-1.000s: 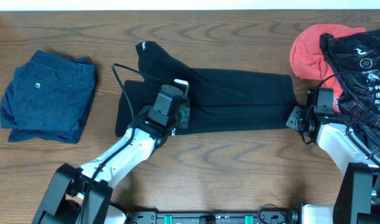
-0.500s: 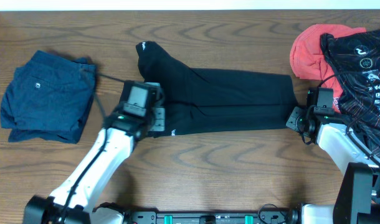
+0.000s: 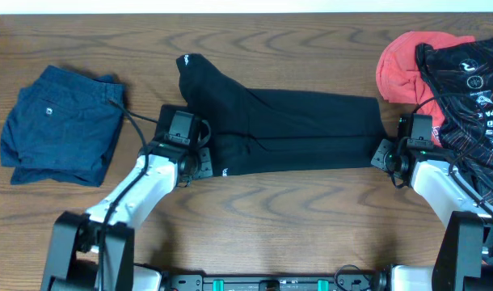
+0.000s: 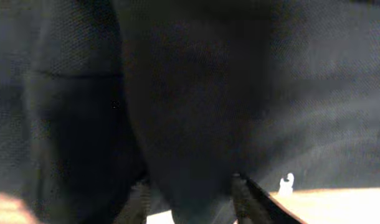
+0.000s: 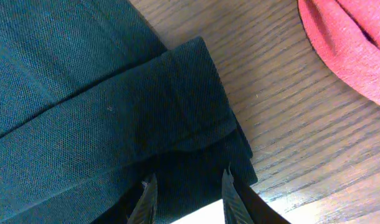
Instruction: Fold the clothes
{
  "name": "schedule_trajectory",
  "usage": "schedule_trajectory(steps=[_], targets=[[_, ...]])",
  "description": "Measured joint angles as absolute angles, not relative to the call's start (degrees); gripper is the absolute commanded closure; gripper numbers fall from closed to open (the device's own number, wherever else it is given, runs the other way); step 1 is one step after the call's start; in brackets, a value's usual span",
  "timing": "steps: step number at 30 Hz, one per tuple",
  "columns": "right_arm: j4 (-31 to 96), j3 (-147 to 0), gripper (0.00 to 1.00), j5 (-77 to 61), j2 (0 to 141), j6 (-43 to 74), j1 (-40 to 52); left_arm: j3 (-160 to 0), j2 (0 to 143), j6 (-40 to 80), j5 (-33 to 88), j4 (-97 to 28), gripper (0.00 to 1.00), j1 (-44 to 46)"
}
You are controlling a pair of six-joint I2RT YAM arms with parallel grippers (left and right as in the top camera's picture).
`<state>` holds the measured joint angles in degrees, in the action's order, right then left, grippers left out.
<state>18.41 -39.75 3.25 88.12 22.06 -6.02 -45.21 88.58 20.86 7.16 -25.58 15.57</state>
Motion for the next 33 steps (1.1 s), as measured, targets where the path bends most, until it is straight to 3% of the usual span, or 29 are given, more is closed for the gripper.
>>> schedule_trajectory(steps=[4, 17, 24, 28, 33], targets=[[18.44, -39.75, 0.67, 3.22, 88.12, 22.06, -6.02, -45.08, 89.25, 21.32, 7.68, -23.38, 0.93, 15.57], [17.91, -39.75, 0.67, 3.25, 88.12, 22.06, -6.02, -45.89, 87.55, 18.61, 5.69, -20.23, 0.93, 10.7], [14.39, -39.75, 0.68, 3.25, 88.12, 22.06, -6.02, -46.02, 87.53, 18.11, 3.84, -15.31, 0.89, 8.4], [12.58, -39.75, 0.68, 3.22, 88.12, 22.06, -6.02, -46.02, 87.53, 17.78, 3.75, -15.16, 0.72, 8.4], [10.24, -39.75, 0.69, 3.25, 88.12, 22.06, -6.02, -46.02, 87.53, 18.15, 3.46, -15.16, 0.72, 8.4]])
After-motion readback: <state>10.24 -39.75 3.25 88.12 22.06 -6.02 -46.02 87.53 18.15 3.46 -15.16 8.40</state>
